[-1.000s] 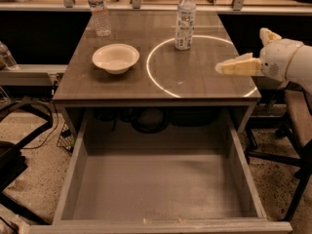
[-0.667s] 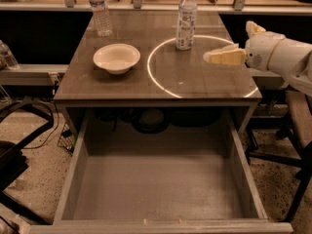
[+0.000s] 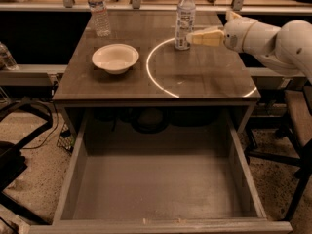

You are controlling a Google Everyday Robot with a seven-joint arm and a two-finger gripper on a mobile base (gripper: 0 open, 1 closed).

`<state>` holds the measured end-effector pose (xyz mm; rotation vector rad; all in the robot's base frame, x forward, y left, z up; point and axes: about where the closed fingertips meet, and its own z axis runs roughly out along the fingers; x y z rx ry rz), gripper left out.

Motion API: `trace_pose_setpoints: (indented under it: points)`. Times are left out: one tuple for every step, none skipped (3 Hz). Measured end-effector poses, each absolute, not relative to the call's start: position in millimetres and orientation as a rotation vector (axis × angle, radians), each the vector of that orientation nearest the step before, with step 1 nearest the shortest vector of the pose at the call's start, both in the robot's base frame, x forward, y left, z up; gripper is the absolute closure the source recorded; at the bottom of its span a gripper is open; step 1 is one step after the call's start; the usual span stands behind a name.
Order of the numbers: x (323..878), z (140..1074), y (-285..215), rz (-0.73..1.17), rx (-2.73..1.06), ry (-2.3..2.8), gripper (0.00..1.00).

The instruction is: Pick blue plastic bottle

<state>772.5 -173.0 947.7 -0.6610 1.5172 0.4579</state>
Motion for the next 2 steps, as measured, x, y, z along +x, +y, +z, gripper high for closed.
trace_pose_setpoints:
  points:
    - [806,944,-158,0.494,-0.639,1.54,0.0]
    - [831,940,-143,0.535,-0.621,1.542,0.0]
